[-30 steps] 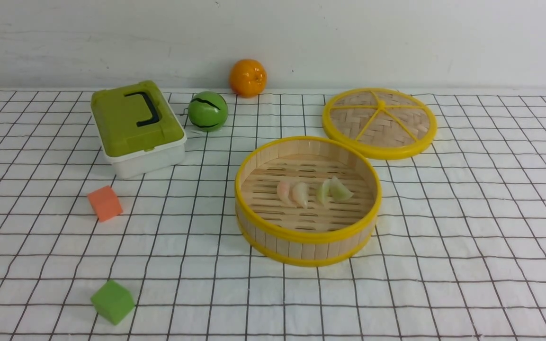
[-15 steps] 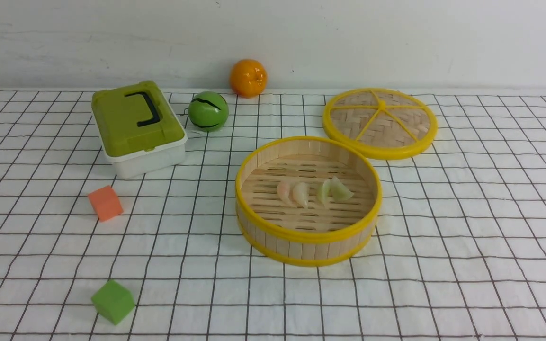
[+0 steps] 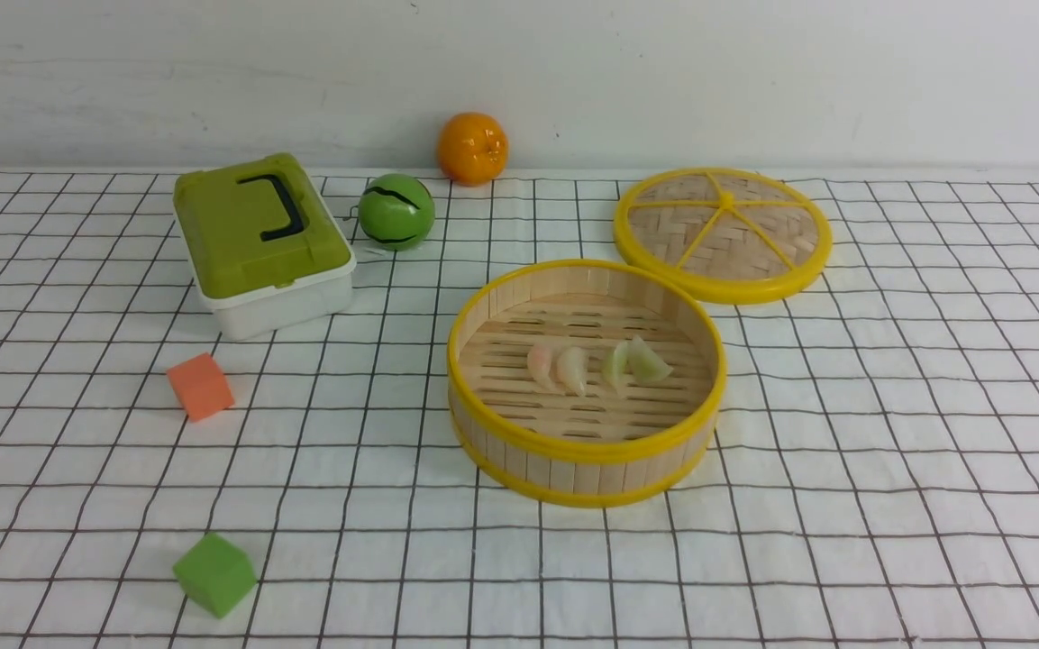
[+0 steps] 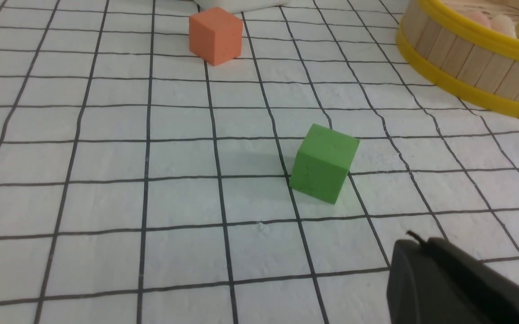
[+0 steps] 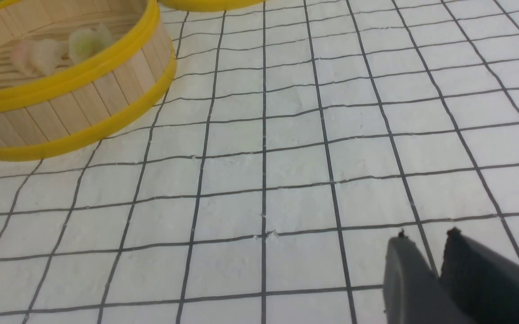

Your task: Put the dumplings into the steamer on the table with the white tablecloth.

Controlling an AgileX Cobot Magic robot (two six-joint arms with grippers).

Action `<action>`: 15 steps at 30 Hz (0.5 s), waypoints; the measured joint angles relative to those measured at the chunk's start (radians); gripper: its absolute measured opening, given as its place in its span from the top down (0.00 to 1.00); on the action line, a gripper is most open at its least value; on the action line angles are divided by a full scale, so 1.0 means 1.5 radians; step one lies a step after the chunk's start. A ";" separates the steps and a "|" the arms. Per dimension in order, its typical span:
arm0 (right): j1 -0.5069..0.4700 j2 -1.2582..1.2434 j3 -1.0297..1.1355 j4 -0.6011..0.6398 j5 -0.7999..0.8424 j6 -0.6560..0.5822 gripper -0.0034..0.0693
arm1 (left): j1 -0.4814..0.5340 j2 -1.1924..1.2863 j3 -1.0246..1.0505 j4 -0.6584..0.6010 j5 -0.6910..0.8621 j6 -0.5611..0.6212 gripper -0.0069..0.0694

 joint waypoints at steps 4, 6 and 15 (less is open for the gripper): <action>0.000 0.000 0.000 0.000 0.000 0.000 0.77 | 0.000 0.000 0.000 0.000 0.000 0.000 0.91; 0.000 0.000 0.000 0.000 0.000 0.000 0.77 | 0.000 0.000 0.000 0.000 0.000 0.000 0.91; 0.000 0.000 0.000 0.000 0.000 0.000 0.75 | 0.000 0.000 0.000 -0.001 0.000 0.000 0.91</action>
